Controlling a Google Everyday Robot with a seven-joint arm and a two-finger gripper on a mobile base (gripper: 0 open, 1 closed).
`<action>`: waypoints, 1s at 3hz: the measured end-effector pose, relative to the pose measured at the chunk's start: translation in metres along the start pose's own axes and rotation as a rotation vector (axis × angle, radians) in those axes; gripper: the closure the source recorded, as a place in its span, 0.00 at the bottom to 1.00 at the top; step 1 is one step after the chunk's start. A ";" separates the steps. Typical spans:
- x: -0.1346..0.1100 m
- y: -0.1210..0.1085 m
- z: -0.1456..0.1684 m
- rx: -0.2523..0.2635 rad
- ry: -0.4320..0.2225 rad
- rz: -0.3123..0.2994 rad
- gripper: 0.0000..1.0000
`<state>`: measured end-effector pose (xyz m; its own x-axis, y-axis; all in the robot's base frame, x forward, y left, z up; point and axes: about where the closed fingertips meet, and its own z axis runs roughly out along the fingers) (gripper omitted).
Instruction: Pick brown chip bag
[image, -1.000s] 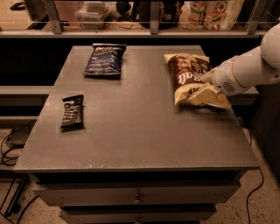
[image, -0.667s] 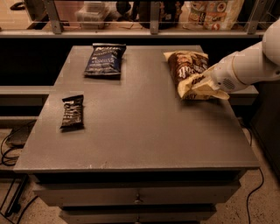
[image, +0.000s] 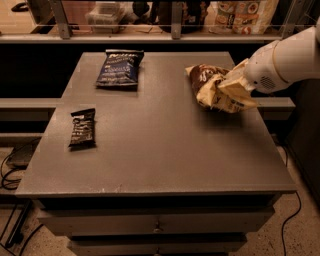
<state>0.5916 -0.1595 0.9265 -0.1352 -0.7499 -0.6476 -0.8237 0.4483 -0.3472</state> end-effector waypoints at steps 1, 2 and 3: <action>-0.039 0.005 -0.040 -0.020 -0.063 -0.109 1.00; -0.082 0.010 -0.092 0.016 -0.098 -0.241 1.00; -0.126 0.015 -0.140 0.069 -0.125 -0.350 1.00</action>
Offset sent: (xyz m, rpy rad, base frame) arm -0.0862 0.0302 0.2019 -0.1276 -0.3267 0.2742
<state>0.5189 -0.1264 1.0979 0.2192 -0.8004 -0.5579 -0.7684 0.2108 -0.6042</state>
